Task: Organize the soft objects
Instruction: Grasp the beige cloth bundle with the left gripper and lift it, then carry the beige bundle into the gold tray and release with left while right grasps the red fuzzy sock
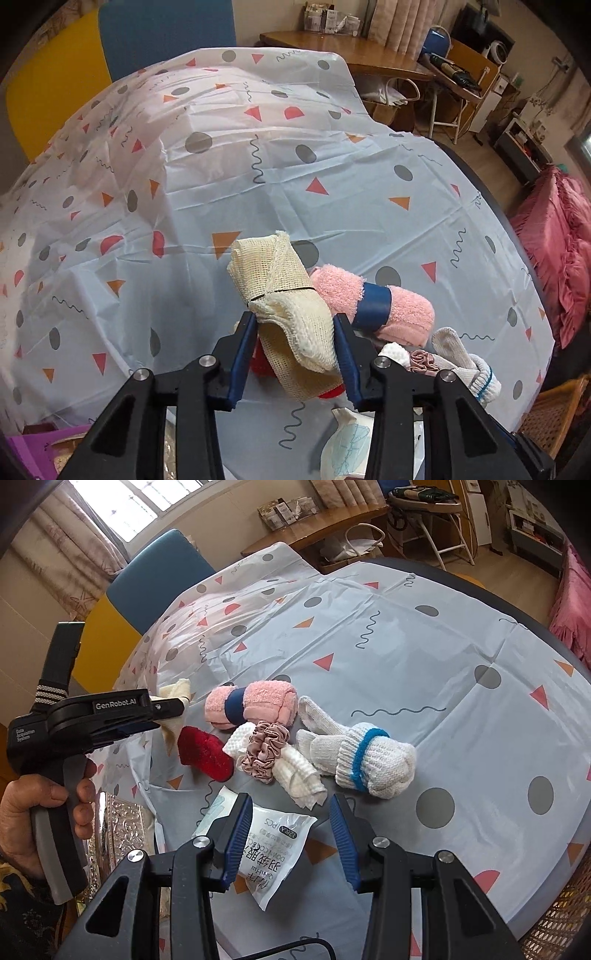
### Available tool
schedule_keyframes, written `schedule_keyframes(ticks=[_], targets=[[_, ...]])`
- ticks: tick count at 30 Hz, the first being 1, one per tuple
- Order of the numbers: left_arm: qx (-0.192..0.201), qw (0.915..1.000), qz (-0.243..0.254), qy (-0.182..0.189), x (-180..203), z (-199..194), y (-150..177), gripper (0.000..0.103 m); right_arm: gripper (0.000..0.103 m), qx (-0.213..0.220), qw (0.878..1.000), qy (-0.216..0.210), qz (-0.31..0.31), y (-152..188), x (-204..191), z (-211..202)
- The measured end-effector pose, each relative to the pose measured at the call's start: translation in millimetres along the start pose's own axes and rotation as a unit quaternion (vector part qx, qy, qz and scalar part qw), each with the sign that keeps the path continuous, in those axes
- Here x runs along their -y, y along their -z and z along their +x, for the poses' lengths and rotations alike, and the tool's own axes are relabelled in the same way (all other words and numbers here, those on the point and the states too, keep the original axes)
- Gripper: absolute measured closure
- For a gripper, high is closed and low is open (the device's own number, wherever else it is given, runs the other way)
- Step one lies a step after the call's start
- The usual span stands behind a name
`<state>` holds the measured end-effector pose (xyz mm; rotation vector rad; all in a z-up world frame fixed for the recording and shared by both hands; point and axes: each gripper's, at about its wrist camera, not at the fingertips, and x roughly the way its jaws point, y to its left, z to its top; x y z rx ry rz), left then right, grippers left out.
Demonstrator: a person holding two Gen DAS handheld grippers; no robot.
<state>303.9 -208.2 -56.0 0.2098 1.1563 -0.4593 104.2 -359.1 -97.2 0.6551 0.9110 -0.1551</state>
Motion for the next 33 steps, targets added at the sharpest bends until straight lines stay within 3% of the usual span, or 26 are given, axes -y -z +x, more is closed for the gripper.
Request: schedule_keyframes(ticks=[8,16,25,33], targets=[[0.04,0.9972,-0.052,-0.036,-54,-46,-7,0.061,0.06,-0.001,1.0,0.01,-0.002,1,1,0],[0.073,0.9847,-0.127,-0.094,-141,-104,12,0.061,0.059,-0.006,1.0,0.013,-0.015,3,-2,2],[0.102,0.9676,-0.19,-0.132,-224,-162,65,0.061,0.06,-0.007,0.999,0.029,-0.037,7,-9,4],[0.133,0.9568,-0.222,-0.133,-266,-199,137,0.061,0.06,-0.015,0.997,0.043,-0.058,11,-15,9]])
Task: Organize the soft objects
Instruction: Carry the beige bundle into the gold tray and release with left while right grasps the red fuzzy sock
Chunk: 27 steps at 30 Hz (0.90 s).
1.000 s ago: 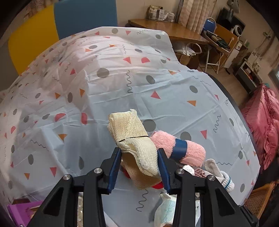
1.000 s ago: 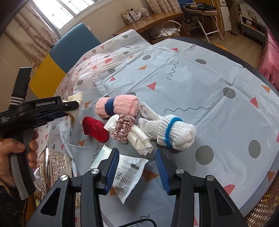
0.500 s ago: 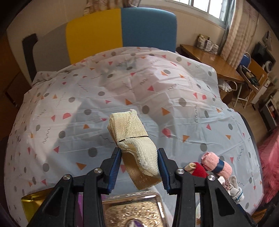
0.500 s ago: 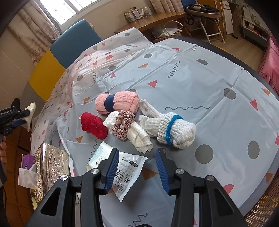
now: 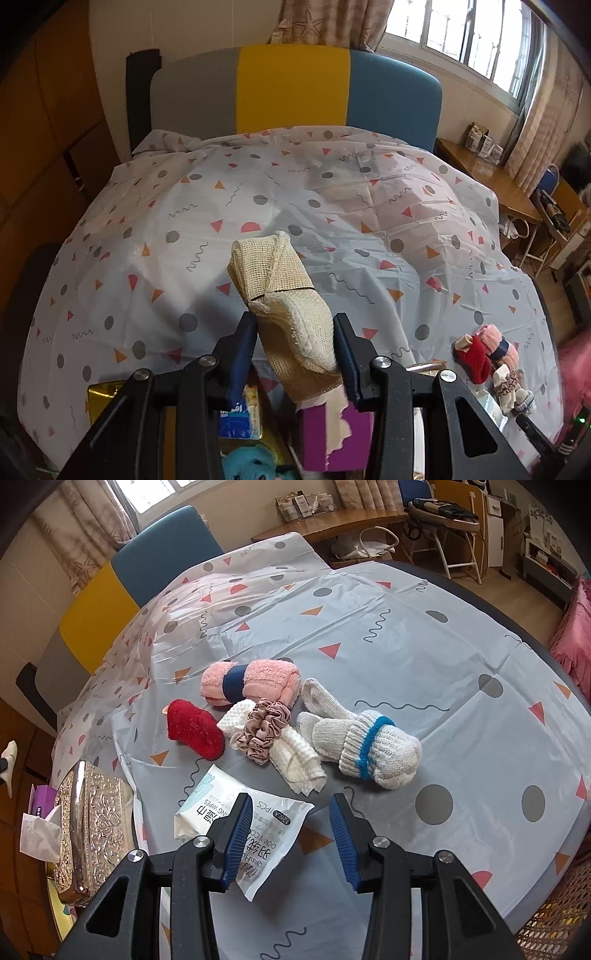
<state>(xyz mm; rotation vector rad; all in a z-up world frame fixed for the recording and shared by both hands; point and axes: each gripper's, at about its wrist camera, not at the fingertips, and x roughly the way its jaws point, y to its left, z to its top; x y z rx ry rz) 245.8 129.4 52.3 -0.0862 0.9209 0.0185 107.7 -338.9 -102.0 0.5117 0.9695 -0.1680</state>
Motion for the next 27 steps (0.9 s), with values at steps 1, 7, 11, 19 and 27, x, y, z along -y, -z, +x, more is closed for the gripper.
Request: schedule_keyframes(ticks=[1,7,11,19,27], targets=[[0.002,0.9999,-0.009,0.004,-10,-4,7,0.061,0.06,0.0,1.0,0.003,-0.003,0,-1,0],[0.009,0.9989,-0.042,0.017,-56,-17,54,0.06,0.06,-0.002,0.999,0.017,-0.03,3,-10,4],[0.003,0.998,-0.06,0.022,-82,-16,92,0.06,0.06,0.001,0.998,0.011,-0.058,5,-22,4],[-0.022,0.9936,-0.109,0.021,-125,-1,154,0.06,0.06,0.007,0.992,-0.014,-0.128,-11,-61,7],[-0.033,0.9892,-0.143,0.002,-155,7,183,0.06,0.06,-0.009,0.975,0.004,-0.222,-50,-119,50]])
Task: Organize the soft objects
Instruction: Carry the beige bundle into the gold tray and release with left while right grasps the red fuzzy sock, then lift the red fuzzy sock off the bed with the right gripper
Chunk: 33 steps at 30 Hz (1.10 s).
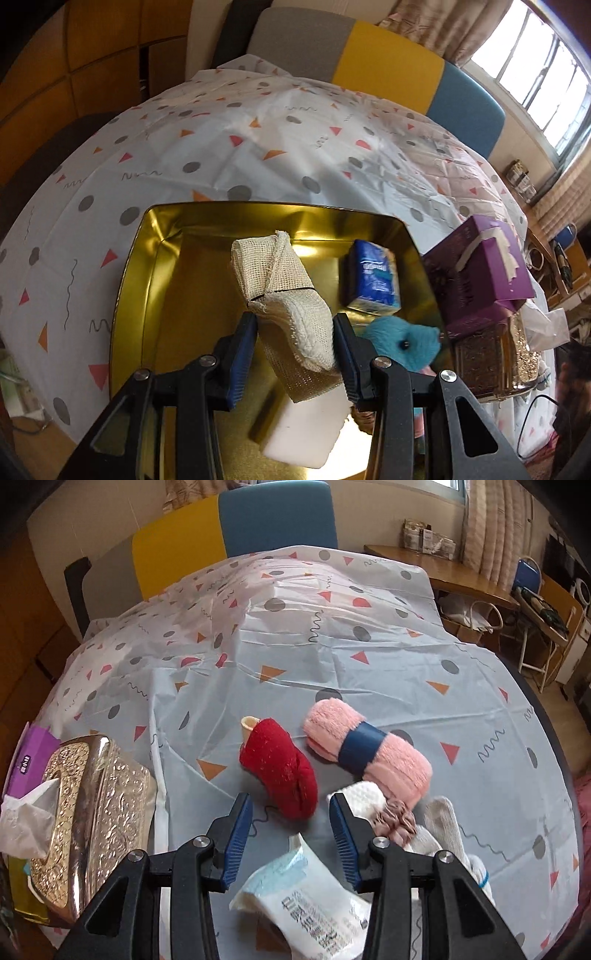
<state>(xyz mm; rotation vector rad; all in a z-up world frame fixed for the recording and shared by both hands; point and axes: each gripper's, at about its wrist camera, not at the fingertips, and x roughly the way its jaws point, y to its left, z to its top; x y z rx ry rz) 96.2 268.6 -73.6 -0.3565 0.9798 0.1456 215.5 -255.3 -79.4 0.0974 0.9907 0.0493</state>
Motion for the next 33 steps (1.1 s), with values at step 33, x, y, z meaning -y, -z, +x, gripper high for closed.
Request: schedule_keyframes(ticks=[33], targets=[[0.065,0.9952,0.055,-0.049,36,-29,43,0.03,0.078,-0.069,0.997,-0.003,0.027,-25,-9,90]])
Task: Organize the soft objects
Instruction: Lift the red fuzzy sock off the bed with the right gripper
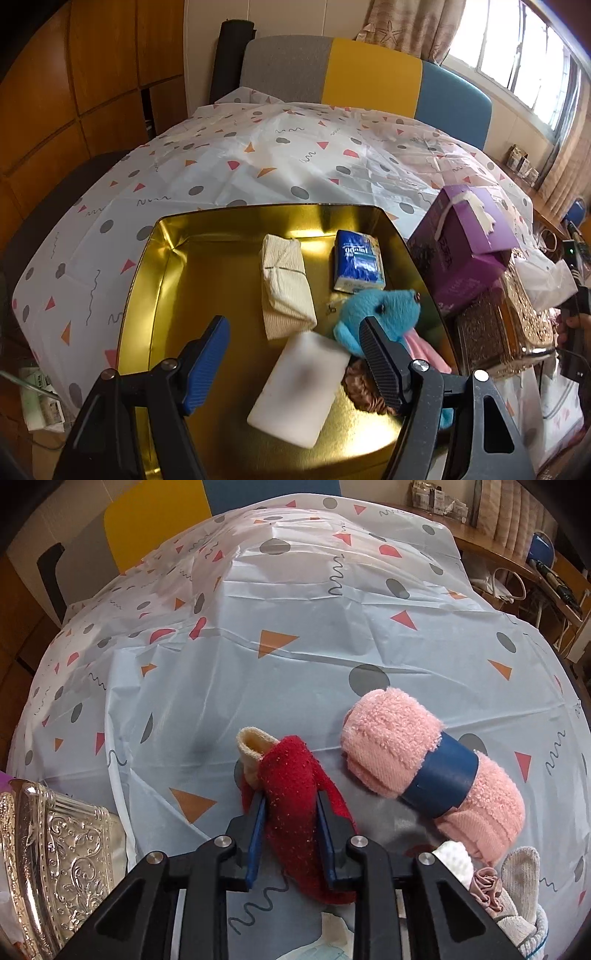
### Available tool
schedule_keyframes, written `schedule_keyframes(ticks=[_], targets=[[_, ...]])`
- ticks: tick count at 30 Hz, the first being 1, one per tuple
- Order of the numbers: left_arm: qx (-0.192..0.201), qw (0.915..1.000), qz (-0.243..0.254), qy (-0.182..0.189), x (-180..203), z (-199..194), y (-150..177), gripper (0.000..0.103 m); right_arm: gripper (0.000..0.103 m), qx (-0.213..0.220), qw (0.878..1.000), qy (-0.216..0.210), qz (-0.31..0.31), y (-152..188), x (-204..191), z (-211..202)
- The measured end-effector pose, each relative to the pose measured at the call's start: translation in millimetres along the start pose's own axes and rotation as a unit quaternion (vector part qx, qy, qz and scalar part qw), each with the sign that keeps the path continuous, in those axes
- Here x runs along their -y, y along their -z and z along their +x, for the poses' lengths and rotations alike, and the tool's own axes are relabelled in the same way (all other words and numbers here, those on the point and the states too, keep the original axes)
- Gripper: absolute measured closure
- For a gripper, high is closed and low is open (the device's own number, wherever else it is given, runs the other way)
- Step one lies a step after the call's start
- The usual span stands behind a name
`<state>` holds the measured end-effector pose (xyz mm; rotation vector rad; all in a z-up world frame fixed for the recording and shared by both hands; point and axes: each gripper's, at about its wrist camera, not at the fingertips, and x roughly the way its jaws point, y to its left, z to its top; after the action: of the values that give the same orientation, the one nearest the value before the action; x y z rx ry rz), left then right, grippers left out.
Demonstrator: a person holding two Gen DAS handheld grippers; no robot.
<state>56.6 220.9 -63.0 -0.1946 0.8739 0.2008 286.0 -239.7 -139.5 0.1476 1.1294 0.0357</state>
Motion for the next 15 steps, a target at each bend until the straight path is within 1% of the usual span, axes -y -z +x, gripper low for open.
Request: schedule_keyframes(ticks=[2,3,6,8,15], targets=[[0.007,0.9999,0.006,-0.01,2,-8,6,0.03,0.078,0.001,1.0,0.007,-0.004,0,-2,-1],[0.011,0.9998,0.009,-0.014,3,-12,9,0.028,0.078,-0.001,1.0,0.011,-0.006,1,-3,-1],[0.02,0.9996,0.012,-0.017,4,-22,17,0.024,0.078,-0.004,1.0,0.023,-0.01,1,-7,0],[0.026,0.9993,0.018,-0.021,5,-27,22,0.024,0.078,-0.005,0.999,0.032,-0.013,1,-9,0],[0.03,0.999,0.027,-0.019,6,-37,33,0.024,0.083,-0.006,0.998,0.059,-0.013,4,-21,1]])
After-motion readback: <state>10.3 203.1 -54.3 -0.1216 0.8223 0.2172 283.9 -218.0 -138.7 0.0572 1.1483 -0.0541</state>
